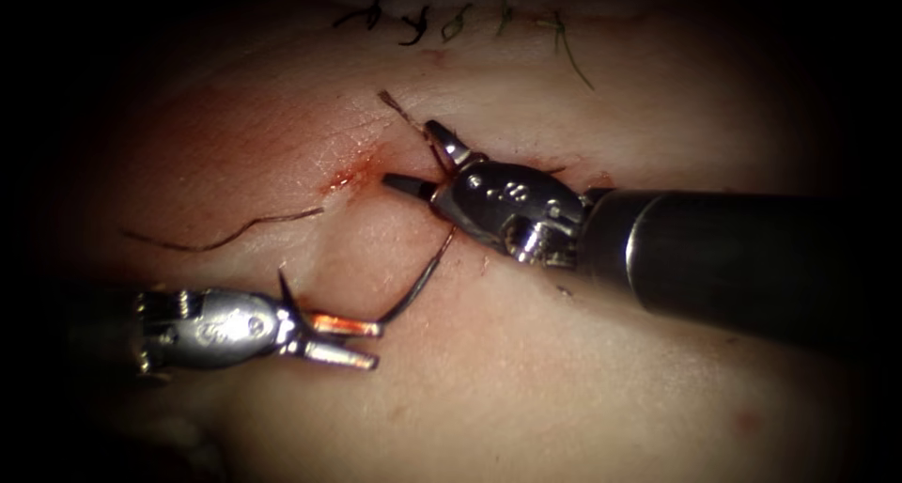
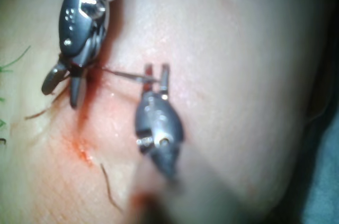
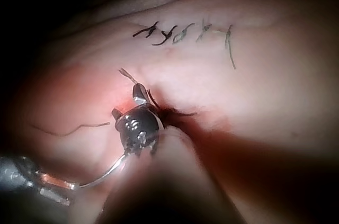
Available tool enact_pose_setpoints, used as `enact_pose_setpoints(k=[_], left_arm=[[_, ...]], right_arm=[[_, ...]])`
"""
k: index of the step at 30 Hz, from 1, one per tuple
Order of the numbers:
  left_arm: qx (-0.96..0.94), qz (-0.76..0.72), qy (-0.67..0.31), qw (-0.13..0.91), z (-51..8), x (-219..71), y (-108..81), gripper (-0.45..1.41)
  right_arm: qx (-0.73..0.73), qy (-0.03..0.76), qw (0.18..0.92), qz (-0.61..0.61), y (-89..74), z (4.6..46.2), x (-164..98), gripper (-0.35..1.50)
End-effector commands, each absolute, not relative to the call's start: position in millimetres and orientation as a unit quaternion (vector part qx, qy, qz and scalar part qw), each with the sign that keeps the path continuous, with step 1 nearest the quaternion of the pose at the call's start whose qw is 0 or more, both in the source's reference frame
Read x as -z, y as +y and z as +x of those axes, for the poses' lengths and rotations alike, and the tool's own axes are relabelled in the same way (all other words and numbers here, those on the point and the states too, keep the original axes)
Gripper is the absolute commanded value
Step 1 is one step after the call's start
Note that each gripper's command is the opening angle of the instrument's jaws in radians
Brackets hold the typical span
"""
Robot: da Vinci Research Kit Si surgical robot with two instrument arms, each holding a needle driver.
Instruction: Wound Closure
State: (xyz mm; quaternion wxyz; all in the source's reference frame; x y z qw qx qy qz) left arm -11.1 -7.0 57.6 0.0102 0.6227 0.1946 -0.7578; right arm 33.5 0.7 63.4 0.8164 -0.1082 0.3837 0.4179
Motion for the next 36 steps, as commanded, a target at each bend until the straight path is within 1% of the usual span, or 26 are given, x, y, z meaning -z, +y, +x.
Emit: enact_pose_setpoints(k=[1,3,5,6,10,15,17,20,21,24,25,28,30,32,36], left_arm=[[0.757,0.623,0.196,0.009,-11.7,-58.2,-7.6,-0.45],[0.757,0.623,0.196,0.009,-11.7,-58.2,-7.6,-0.45],[0.757,0.623,0.196,0.010,-11.5,-58.1,-7.7,-0.45],[0.757,0.623,0.196,0.010,-11.5,-58.1,-7.7,-0.45],[0.757,0.623,0.198,0.008,-11.4,-58.1,-7.8,-0.45],[0.758,0.622,0.197,0.009,-11.3,-58.1,-8.2,-0.45],[0.757,0.622,0.197,0.009,-11.2,-58.1,-8.2,-0.45],[0.757,0.622,0.197,0.010,-11.1,-58.1,-8.3,-0.45],[0.757,0.622,0.198,0.010,-11.1,-58.1,-8.3,-0.45],[0.757,0.622,0.197,0.009,-11.3,-58.2,-8.2,-0.45],[0.758,0.622,0.196,0.008,-11.5,-58.2,-8.2,-0.45],[0.757,0.623,0.196,0.004,-11.9,-58.2,-8.0,-0.45],[0.757,0.623,0.196,0.003,-12.0,-58.3,-8.0,-0.45],[0.756,0.624,0.197,0.004,-11.9,-58.2,-8.1,-0.45],[0.755,0.625,0.198,0.006,-11.5,-57.9,-8.5,-0.45]], right_arm=[[-0.418,0.372,0.821,-0.115,1.0,34.2,-63.8,0.94],[-0.419,0.335,0.835,-0.118,1.9,34.4,-64.1,1.01],[-0.417,0.309,0.847,-0.115,2.5,34.8,-64.5,1.01],[-0.414,0.297,0.853,-0.111,2.7,35.1,-64.8,1.06],[-0.395,0.261,0.877,-0.075,3.7,37.0,-66.3,1.06],[-0.385,0.236,0.891,-0.051,5.1,39.8,-67.9,0.94],[-0.382,0.227,0.895,-0.046,5.3,40.0,-68.0,0.94],[-0.382,0.217,0.896,-0.055,5.4,39.0,-68.0,0.99],[-0.388,0.229,0.890,-0.068,5.1,37.8,-67.9,0.99],[-0.399,0.240,0.880,-0.087,4.7,36.0,-67.4,1.04],[-0.412,0.248,0.871,-0.103,4.7,34.7,-67.0,1.06],[-0.427,0.249,0.861,-0.118,4.9,32.7,-66.9,1.08],[-0.440,0.247,0.855,-0.116,4.8,32.2,-67.7,1.09],[-0.448,0.240,0.855,-0.104,4.2,32.6,-69.0,1.08],[-0.448,0.209,0.868,-0.051,2.7,34.2,-71.8,0.94]])
